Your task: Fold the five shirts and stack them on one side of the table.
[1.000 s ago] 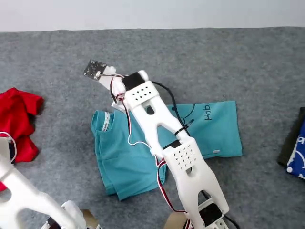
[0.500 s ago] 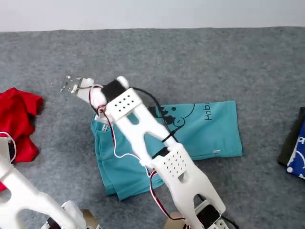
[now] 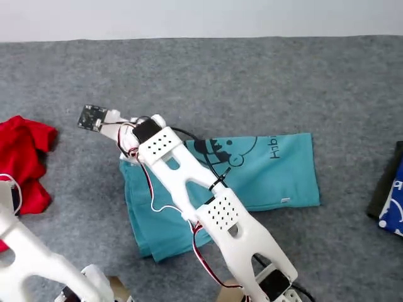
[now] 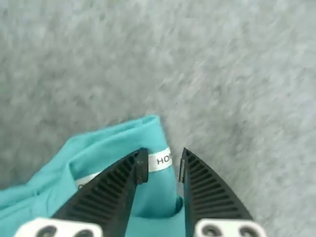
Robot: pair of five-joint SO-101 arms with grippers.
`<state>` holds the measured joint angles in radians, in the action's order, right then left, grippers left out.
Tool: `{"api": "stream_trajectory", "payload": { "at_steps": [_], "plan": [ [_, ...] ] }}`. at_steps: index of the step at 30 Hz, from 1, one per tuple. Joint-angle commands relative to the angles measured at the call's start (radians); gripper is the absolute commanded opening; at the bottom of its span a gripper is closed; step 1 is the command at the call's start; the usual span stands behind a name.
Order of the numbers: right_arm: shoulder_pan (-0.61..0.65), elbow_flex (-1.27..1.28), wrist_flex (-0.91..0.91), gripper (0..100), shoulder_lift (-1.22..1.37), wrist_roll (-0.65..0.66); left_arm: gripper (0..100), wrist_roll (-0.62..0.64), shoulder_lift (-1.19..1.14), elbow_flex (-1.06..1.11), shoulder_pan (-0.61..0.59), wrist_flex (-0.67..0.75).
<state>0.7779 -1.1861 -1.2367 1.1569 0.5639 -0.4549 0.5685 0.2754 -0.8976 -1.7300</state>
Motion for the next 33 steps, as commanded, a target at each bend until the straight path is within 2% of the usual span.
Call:
{"api": "stream_trajectory", "payload": {
  "at_steps": [1,9,21,28,33],
  "plan": [
    [0.007,-0.123,0.041,11.0,-0.018,0.005,0,0.003,0.025,-0.031,0.005,-0.023],
    [0.007,-0.126,0.001,11.0,-0.033,0.005,0,0.003,0.025,-0.031,0.005,-0.023],
    [0.007,-0.325,-0.361,11.0,-0.079,0.003,0,0.003,0.025,0.012,0.003,-0.023],
    [0.007,-0.192,-0.325,11.1,-0.082,0.002,0,0.003,0.026,0.018,0.003,-0.023],
    [0.024,-0.255,-0.542,11.1,-0.091,-0.103,0,0.003,0.026,0.016,0.000,-0.023]
  ]
}}
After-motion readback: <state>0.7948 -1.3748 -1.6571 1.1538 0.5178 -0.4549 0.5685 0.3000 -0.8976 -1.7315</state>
